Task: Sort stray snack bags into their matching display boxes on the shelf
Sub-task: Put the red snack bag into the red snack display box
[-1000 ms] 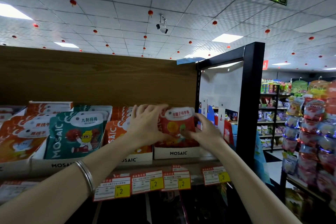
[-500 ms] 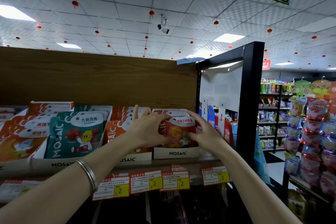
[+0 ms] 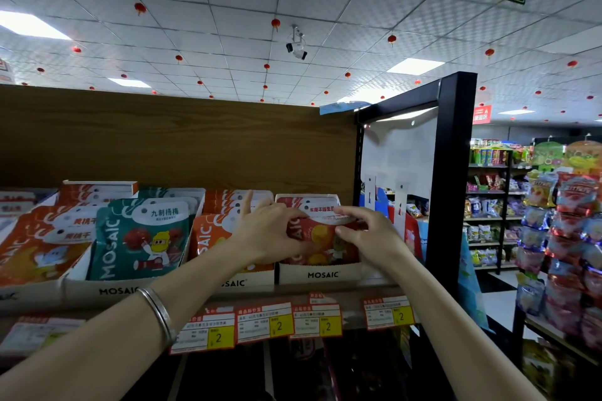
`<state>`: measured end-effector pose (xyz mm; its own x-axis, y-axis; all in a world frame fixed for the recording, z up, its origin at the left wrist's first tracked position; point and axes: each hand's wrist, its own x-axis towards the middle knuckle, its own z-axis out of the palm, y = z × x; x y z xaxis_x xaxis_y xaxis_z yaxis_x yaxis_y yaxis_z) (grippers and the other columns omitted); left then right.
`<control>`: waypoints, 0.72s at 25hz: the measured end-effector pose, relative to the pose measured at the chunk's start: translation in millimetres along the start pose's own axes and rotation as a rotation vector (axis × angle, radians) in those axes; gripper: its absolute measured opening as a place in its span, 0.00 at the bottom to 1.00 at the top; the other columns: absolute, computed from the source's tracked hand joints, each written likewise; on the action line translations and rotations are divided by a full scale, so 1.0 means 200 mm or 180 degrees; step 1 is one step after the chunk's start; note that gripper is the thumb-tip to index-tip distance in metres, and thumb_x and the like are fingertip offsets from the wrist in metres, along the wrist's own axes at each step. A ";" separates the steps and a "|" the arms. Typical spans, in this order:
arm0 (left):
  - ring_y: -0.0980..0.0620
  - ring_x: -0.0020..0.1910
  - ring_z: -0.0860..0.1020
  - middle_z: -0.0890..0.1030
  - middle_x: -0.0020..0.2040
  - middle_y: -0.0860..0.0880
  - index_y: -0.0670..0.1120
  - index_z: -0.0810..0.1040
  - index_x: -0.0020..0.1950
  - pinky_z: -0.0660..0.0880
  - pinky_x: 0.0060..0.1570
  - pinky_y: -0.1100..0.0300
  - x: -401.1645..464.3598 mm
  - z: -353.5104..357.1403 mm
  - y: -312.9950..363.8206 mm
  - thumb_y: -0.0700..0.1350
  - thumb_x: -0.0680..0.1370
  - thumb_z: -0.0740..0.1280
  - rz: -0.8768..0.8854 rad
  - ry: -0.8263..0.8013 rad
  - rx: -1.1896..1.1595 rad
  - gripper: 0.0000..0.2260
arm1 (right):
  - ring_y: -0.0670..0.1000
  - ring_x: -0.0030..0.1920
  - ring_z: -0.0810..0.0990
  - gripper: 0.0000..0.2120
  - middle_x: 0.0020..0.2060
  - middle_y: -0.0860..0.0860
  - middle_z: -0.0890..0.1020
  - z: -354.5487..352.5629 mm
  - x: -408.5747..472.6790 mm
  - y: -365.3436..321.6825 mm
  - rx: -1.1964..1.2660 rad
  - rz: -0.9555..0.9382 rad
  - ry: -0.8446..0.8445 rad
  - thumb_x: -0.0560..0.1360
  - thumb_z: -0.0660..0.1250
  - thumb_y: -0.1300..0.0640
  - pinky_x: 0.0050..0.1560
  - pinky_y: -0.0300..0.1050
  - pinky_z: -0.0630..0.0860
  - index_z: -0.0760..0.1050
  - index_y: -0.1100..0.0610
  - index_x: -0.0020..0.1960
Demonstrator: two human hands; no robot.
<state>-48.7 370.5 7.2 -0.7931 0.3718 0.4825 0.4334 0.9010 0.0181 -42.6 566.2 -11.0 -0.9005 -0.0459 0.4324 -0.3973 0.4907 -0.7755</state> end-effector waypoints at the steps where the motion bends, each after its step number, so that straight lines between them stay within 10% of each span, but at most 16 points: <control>1: 0.49 0.72 0.62 0.75 0.66 0.52 0.57 0.71 0.69 0.36 0.72 0.40 -0.01 0.00 0.00 0.68 0.71 0.63 -0.0002 -0.0001 -0.0062 0.28 | 0.52 0.60 0.74 0.17 0.59 0.47 0.74 -0.01 0.00 0.00 0.0014 0.0004 0.0007 0.75 0.66 0.54 0.57 0.52 0.77 0.73 0.46 0.64; 10: 0.47 0.74 0.53 0.65 0.71 0.52 0.59 0.57 0.75 0.36 0.72 0.40 -0.02 0.04 -0.03 0.69 0.71 0.64 0.0076 0.0199 -0.0100 0.36 | 0.50 0.62 0.69 0.21 0.56 0.43 0.68 0.00 -0.03 -0.01 0.0069 -0.0156 0.0061 0.74 0.67 0.58 0.60 0.53 0.75 0.70 0.46 0.65; 18: 0.55 0.77 0.43 0.56 0.77 0.53 0.58 0.50 0.77 0.33 0.73 0.46 -0.07 0.04 -0.04 0.69 0.74 0.40 -0.0118 0.0816 -0.0172 0.33 | 0.46 0.75 0.51 0.28 0.75 0.43 0.58 0.05 -0.03 -0.08 -0.1058 -0.0973 0.0554 0.75 0.61 0.42 0.74 0.55 0.53 0.59 0.43 0.73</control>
<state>-43.8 360.2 -6.0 -0.6775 0.2638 0.6866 0.4338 0.8972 0.0833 -32.1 549.9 -7.0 -0.6971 -0.0991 0.7101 -0.5357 0.7302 -0.4240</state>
